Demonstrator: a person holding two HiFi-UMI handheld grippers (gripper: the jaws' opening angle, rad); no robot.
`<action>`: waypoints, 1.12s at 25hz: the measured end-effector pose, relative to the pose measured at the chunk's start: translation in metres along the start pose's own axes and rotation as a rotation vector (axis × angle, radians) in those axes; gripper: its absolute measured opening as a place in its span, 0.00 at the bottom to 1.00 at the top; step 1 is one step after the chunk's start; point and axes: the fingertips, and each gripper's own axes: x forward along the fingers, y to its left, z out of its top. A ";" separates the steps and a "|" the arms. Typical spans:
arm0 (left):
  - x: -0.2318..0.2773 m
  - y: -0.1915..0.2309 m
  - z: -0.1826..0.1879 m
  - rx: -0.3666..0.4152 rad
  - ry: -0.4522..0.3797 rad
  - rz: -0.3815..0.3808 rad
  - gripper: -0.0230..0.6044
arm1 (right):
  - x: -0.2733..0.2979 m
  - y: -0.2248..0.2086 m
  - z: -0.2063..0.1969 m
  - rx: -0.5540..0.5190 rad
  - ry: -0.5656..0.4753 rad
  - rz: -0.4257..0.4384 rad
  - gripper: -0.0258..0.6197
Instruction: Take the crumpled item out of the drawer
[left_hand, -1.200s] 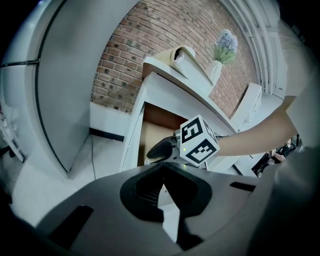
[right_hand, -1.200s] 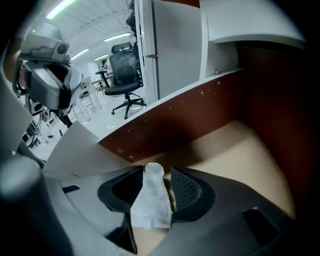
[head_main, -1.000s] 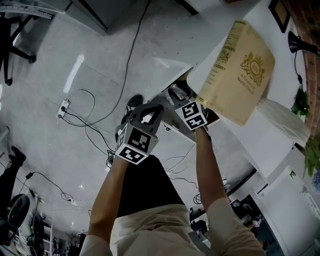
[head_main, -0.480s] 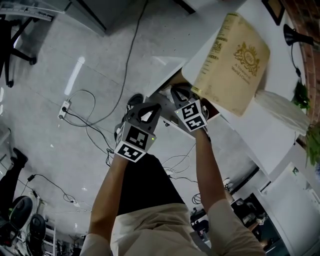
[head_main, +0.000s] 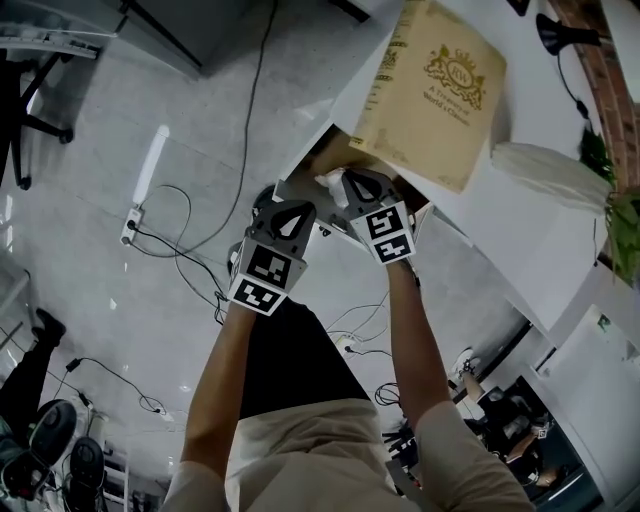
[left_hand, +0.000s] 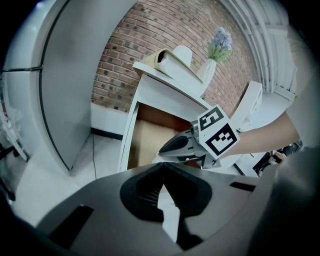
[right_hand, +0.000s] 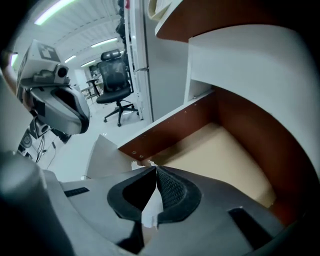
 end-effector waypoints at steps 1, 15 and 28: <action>-0.002 -0.002 0.001 0.009 0.002 0.000 0.06 | -0.006 -0.001 0.000 0.021 -0.012 -0.016 0.09; -0.028 -0.048 0.017 0.053 -0.003 0.000 0.06 | -0.101 -0.004 -0.008 0.099 -0.102 -0.163 0.09; -0.099 -0.104 0.029 0.113 -0.004 0.058 0.06 | -0.213 0.028 -0.008 0.217 -0.217 -0.245 0.09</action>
